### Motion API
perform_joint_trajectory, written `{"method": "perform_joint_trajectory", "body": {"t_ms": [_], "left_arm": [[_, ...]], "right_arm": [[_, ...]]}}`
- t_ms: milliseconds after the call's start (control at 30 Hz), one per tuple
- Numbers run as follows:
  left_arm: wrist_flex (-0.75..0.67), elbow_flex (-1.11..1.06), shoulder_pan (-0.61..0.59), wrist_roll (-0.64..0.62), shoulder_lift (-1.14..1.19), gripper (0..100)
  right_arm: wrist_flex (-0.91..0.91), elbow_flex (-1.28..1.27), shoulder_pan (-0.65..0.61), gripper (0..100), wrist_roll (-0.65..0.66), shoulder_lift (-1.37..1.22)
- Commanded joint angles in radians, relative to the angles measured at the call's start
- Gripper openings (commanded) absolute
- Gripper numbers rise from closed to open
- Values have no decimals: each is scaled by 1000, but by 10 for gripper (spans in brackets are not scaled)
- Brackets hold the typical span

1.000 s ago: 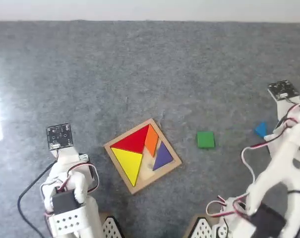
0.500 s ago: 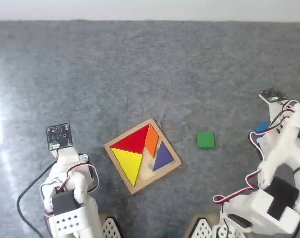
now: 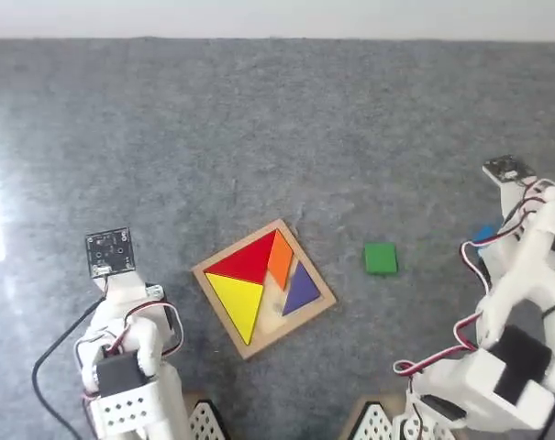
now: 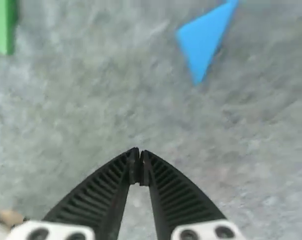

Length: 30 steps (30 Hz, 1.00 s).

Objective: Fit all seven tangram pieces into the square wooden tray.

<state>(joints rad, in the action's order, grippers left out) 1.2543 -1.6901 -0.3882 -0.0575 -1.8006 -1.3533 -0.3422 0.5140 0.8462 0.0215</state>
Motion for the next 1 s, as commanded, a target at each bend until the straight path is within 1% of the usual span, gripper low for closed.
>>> {"method": "perform_joint_trajectory", "body": {"t_ms": [0, 133, 200, 300, 333, 467, 667, 967], "left_arm": [[8, 7, -3, 5, -17, 13], [8, 7, -3, 5, -17, 13], [8, 7, -3, 5, -17, 13], [8, 7, -3, 5, -17, 13], [8, 7, -3, 5, -17, 13], [8, 7, -3, 5, -17, 13], [8, 7, -3, 5, -17, 13], [8, 7, -3, 5, -17, 13]], "right_arm": [[5, 110, -50, 24, -52, -50], [-70, 241, -110, 24, -117, -196], [-116, 302, -133, 20, -129, -274], [-162, 377, -134, 20, -123, -355], [-162, 393, -130, 20, -118, -372], [-130, 397, -99, 20, -11, -424], [-58, 400, -77, 20, -9, -533], [-67, 400, -79, 20, -9, -541]]}}
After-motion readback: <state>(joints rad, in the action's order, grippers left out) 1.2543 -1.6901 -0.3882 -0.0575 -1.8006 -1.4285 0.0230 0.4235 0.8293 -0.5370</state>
